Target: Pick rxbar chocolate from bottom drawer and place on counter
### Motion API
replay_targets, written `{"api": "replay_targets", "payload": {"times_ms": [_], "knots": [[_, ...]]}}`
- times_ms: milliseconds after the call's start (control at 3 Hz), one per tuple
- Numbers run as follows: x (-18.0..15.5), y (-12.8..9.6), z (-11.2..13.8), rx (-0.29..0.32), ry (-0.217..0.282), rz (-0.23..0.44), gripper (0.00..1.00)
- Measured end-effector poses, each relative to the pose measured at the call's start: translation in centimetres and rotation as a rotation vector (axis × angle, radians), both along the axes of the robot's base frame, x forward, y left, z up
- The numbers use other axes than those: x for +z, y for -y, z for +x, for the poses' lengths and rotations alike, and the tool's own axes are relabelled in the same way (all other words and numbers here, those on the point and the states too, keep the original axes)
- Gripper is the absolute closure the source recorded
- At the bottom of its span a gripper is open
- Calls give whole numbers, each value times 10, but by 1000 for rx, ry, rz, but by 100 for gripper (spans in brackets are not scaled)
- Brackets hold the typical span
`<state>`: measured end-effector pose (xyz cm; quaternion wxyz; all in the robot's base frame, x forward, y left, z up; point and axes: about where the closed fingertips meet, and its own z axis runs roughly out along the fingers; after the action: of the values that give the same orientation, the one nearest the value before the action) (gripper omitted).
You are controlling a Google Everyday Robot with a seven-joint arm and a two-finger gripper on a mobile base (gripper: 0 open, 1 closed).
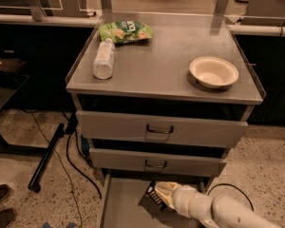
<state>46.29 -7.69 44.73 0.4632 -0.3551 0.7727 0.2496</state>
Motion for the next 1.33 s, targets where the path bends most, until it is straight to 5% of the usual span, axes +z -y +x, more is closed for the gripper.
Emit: {"api": "replay_targets", "payload": {"times_ms": [667,1333], "knots": [[90,12,11,0,133,-62,100],[101,11,10,0,148,-68,100]]}}
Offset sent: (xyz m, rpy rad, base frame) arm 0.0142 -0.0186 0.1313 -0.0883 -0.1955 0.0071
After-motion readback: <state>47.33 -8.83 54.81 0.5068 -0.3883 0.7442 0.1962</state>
